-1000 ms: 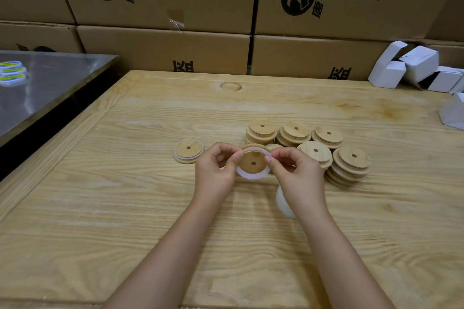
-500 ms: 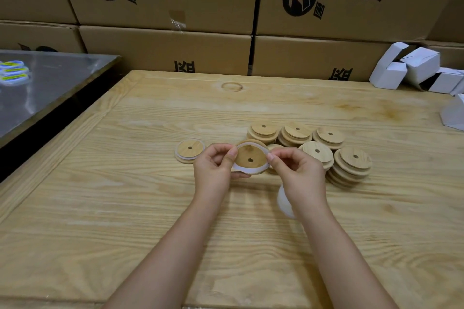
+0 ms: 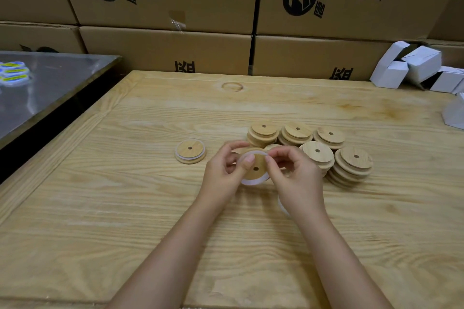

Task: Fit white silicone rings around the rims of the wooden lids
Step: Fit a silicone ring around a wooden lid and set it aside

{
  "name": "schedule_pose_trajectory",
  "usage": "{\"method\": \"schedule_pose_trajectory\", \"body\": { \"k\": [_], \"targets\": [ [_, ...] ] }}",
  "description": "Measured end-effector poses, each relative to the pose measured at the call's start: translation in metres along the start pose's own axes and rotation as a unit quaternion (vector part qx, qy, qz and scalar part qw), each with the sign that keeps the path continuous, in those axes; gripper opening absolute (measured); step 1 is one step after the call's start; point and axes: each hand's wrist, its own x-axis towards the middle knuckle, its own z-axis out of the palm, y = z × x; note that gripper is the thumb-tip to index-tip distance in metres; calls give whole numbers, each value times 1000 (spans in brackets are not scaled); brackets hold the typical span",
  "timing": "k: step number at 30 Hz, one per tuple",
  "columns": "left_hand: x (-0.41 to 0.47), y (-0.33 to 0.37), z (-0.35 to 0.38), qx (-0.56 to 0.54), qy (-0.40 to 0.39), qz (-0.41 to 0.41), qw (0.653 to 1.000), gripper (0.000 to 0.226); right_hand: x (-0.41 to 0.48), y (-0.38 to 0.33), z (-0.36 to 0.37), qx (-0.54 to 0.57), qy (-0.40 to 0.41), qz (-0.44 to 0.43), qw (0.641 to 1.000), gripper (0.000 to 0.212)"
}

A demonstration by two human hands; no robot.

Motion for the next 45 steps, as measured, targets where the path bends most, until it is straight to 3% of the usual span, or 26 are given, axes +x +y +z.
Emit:
{"method": "schedule_pose_trajectory", "body": {
  "k": [9,20,25,29,33,38,45],
  "targets": [
    [3,-2,0,-21,41,-5,999,12,-1,1,3,-28,-11,-31,999,11],
    [5,-2,4,-73,56,-29,995,18,1,1,5,121,-4,88,989,20],
    [4,-3,3,-74,43,-51,995,15,0,-1,4,55,-10,38,998,24],
    [2,-3,-2,-42,-1,-24,999,9,-1,-1,2,34,3,42,999,16],
    [-1,-1,-2,23,-37,-4,999,16,-2,-3,1,-21,-11,10,1000,6],
    [0,-1,2,18,8,-13,1000,15,-3,-4,2,-78,0,-36,996,5],
    [3,-1,-2,14,16,1,1000,23,-3,-3,4,-62,23,-5,998,5]
  ]
}}
